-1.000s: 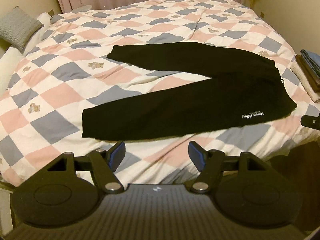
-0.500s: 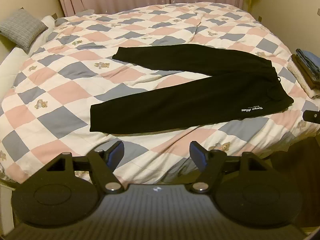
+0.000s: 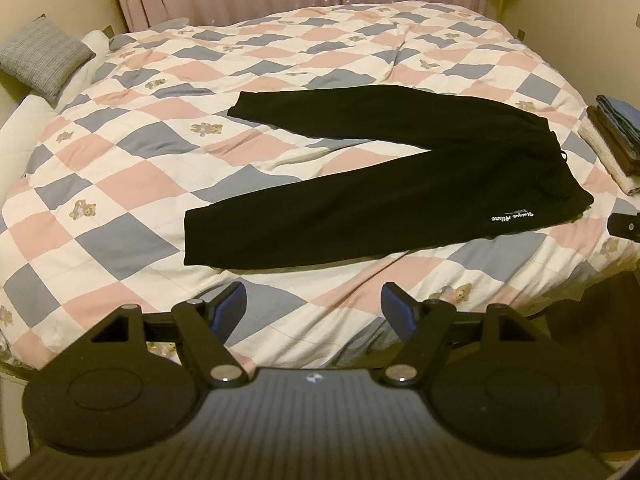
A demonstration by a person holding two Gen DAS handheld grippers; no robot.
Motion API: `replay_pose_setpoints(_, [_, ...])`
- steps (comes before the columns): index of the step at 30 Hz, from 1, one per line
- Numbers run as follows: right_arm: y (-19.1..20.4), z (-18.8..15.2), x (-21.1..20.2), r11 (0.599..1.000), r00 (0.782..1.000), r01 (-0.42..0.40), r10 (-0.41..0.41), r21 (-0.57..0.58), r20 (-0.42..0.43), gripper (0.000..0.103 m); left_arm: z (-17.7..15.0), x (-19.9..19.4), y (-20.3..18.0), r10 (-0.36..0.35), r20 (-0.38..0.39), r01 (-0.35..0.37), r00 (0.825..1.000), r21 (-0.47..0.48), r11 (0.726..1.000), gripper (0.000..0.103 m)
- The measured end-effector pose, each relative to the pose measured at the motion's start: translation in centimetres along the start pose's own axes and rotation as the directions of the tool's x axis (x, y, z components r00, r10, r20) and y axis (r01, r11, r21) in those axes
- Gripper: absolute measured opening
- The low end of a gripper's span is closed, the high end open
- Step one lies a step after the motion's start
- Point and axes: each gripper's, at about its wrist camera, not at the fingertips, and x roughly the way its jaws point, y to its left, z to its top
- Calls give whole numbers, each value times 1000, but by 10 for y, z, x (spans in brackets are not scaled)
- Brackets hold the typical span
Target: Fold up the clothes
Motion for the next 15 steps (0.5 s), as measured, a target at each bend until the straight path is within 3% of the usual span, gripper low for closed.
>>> replay_pose_setpoints(7, [22, 10, 10, 998, 999, -44, 44, -46, -9, 101, 6, 7, 17, 30, -6, -30, 1000, -22, 999, 72])
replay_pose_setpoints(15, [24, 21, 34, 998, 998, -43, 42, -43, -39, 101, 16, 30, 24, 54, -45, -56, 998, -36, 998, 73])
